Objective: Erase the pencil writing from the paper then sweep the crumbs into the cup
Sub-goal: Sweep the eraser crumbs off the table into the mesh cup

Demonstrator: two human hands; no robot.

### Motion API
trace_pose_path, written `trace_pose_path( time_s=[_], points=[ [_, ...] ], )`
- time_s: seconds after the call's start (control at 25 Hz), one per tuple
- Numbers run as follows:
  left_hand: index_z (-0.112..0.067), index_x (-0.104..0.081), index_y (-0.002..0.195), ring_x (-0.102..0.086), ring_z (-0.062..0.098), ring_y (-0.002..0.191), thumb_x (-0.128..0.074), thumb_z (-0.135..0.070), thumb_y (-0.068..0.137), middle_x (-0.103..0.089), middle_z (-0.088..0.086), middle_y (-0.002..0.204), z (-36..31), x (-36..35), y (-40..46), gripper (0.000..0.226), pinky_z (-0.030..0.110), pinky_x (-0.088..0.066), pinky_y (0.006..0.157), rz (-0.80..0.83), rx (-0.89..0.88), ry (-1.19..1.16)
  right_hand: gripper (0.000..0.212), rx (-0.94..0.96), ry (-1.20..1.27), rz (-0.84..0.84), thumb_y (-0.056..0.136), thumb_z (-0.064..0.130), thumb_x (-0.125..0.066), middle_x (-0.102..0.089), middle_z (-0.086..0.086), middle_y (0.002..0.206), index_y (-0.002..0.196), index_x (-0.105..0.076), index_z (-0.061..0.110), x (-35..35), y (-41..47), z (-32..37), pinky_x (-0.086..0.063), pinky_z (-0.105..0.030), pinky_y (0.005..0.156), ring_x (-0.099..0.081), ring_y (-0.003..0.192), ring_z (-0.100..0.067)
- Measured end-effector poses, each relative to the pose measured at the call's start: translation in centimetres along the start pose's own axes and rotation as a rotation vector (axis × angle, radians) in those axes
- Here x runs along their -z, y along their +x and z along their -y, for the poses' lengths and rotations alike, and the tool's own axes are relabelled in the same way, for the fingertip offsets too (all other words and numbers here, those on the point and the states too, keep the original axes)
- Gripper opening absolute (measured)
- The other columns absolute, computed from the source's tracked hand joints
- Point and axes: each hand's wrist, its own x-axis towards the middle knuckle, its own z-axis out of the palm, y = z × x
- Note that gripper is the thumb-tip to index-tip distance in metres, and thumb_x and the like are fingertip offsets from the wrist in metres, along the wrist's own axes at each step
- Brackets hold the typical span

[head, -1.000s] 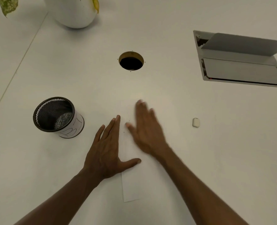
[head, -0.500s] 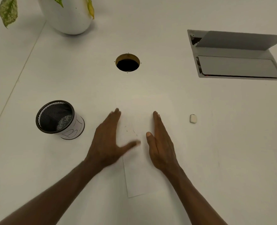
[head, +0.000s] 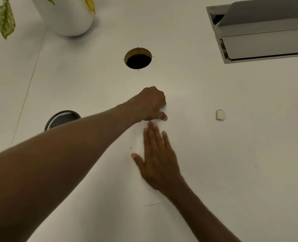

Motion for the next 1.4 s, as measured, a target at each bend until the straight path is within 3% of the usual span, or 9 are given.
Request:
trace_pose_path(
  time_s=[0.16, 0.32, 0.44, 0.56, 0.68, 0.76, 0.96, 1.16, 1.4],
  points=[
    [-0.005, -0.070, 0.096, -0.062, 0.031, 0.093, -0.077, -0.050, 0.085, -0.065, 0.007, 0.088, -0.1, -0.2, 0.2, 0.047, 0.033, -0.043, 0.073, -0.022, -0.003, -0.022, 0.073, 0.151, 0.142, 0.048, 0.101, 0.054, -0.018, -0.001, -0.013, 0.162, 0.152, -0.008, 0.003, -1.5, -1.3, 4.4, -0.016, -0.045, 0.120, 0.005, 0.150, -0.022],
    [-0.005, -0.070, 0.090, -0.064, 0.029, 0.090, -0.079, -0.049, 0.083, -0.068, 0.006, 0.083, -0.4, 0.0, 0.3, 0.046, 0.033, -0.043, 0.072, -0.024, -0.027, 0.004, 0.078, -0.021, 0.060, -0.008, 0.099, 0.057, -0.024, -0.013, -0.017, 0.160, 0.152, -0.011, 0.000, -0.2, 2.2, 2.2, -0.009, -0.041, 0.122, -0.004, 0.150, -0.026],
    [-0.007, -0.059, 0.077, -0.056, 0.028, 0.083, -0.077, -0.050, 0.085, -0.055, 0.001, 0.069, -0.3, -0.1, 0.3, 0.047, 0.034, -0.039, 0.069, -0.015, -0.013, 0.018, 0.082, 0.071, 0.079, 0.064, 0.099, 0.059, -0.028, -0.007, -0.020, 0.160, 0.151, -0.009, -0.002, -1.2, 1.1, 3.7, -0.010, -0.043, 0.121, -0.001, 0.149, -0.028],
    [-0.007, -0.061, 0.079, -0.057, 0.030, 0.086, -0.075, -0.050, 0.087, -0.062, 0.008, 0.081, -0.2, -0.2, 0.0, 0.046, 0.037, -0.045, 0.072, -0.008, 0.011, 0.007, 0.078, 0.206, 0.138, 0.096, 0.100, 0.057, -0.024, 0.002, -0.014, 0.162, 0.153, -0.004, 0.003, -2.6, -2.7, 6.9, -0.016, -0.046, 0.120, 0.006, 0.150, -0.023],
    [-0.004, -0.062, 0.082, -0.058, 0.030, 0.088, -0.073, -0.051, 0.088, -0.068, 0.010, 0.086, -0.2, -0.4, -0.3, 0.048, 0.034, -0.038, 0.071, -0.045, 0.001, 0.008, 0.079, -0.045, 0.115, -0.032, 0.098, 0.058, -0.024, 0.002, -0.012, 0.162, 0.153, -0.005, 0.004, -1.5, -1.4, 4.0, -0.008, -0.042, 0.122, 0.005, 0.150, -0.023],
    [-0.001, -0.071, 0.097, -0.060, 0.029, 0.094, -0.072, -0.052, 0.089, -0.073, 0.011, 0.096, -0.3, -0.7, -0.3, 0.051, 0.034, -0.042, 0.075, -0.059, 0.013, 0.005, 0.083, -0.203, 0.047, -0.025, 0.097, 0.062, -0.021, 0.004, -0.014, 0.162, 0.153, -0.004, 0.003, -0.3, -0.3, 2.1, -0.006, -0.041, 0.122, 0.007, 0.150, -0.024],
    [-0.006, -0.070, 0.107, -0.059, 0.029, 0.098, -0.068, -0.054, 0.091, -0.070, 0.011, 0.104, -0.4, -0.9, -0.4, 0.051, 0.041, -0.049, 0.088, -0.047, 0.030, 0.029, 0.081, 0.073, 0.194, 0.078, 0.098, 0.064, -0.018, 0.005, -0.011, 0.162, 0.153, -0.001, 0.005, -1.7, -3.2, 7.2, -0.014, -0.048, 0.120, 0.006, 0.150, -0.022],
    [-0.005, -0.073, 0.111, -0.062, 0.030, 0.103, -0.069, -0.050, 0.091, -0.074, 0.010, 0.107, 0.0, -1.4, -0.4, 0.050, 0.040, -0.049, 0.089, -0.129, 0.033, 0.010, 0.083, -0.237, 0.065, -0.062, 0.096, 0.063, -0.016, 0.001, -0.014, 0.162, 0.152, -0.005, 0.002, 0.8, -0.2, 0.3, -0.008, -0.043, 0.122, 0.005, 0.150, -0.024],
    [-0.008, -0.071, 0.121, -0.061, 0.028, 0.112, -0.072, -0.054, 0.087, -0.072, 0.009, 0.121, -0.1, -1.2, -1.1, 0.057, 0.041, -0.047, 0.098, -0.128, 0.046, -0.050, 0.082, -0.056, 0.149, 0.027, 0.098, 0.064, -0.016, 0.003, -0.010, 0.162, 0.153, 0.001, 0.007, -2.9, -2.7, 7.0, -0.008, -0.043, 0.121, 0.003, 0.150, -0.021]
  ],
)
